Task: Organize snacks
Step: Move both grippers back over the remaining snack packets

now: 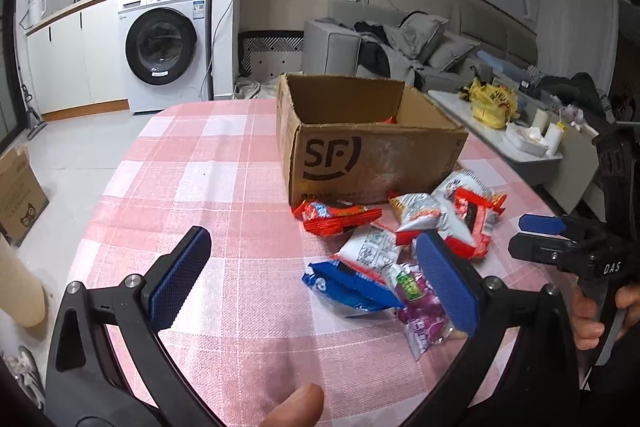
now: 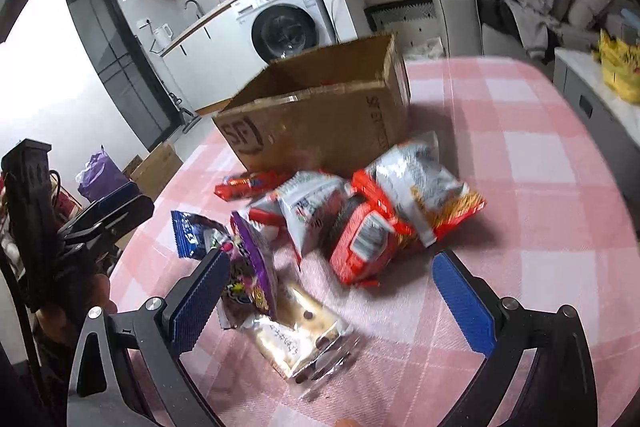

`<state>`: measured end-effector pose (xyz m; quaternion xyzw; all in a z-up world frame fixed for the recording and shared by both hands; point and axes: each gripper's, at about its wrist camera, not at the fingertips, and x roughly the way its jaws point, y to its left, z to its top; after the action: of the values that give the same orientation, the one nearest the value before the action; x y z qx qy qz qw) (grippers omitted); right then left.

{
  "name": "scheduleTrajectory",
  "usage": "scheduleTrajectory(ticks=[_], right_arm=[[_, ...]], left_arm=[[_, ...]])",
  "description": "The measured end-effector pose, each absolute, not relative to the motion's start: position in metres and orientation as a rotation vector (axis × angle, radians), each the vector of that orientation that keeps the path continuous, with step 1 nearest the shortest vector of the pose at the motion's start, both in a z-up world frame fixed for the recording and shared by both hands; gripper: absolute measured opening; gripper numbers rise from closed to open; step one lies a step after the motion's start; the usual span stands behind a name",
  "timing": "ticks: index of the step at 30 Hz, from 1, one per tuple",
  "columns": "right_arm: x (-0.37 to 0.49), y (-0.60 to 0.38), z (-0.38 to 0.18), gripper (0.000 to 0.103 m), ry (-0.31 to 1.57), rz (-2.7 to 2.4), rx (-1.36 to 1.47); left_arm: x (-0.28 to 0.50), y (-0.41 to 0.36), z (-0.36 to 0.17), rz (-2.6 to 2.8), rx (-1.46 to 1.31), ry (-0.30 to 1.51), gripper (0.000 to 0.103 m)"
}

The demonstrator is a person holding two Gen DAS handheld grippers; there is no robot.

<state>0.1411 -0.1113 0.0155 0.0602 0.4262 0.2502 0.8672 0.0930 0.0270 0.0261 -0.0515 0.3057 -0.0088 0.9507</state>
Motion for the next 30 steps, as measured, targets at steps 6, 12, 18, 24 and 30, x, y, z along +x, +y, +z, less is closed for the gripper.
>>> scheduleTrajectory(ticks=[6, 12, 18, 24, 30], right_arm=[[0.144, -0.105, 0.007, 0.103, 0.901, 0.511, 0.114], [0.15, -0.107, -0.003, 0.103, 0.923, 0.548, 0.19], [0.158, -0.107, -0.01, 0.103, 0.924, 0.476, 0.179], [0.168, -0.107, -0.018, 0.093, 0.942, 0.449, 0.21], [0.172, -0.109, -0.022, 0.073, 0.928, 0.451, 0.253]], left_arm=[[0.1, 0.024, 0.014, -0.016, -0.099, 0.646, 0.102], [0.109, 0.029, 0.003, -0.043, -0.134, 0.7, 0.102], [0.115, 0.036, -0.007, -0.036, -0.16, 0.727, 0.102], [0.119, 0.033, -0.011, -0.026, -0.133, 0.728, 0.102], [0.12, 0.034, -0.014, -0.019, -0.133, 0.732, 0.102]])
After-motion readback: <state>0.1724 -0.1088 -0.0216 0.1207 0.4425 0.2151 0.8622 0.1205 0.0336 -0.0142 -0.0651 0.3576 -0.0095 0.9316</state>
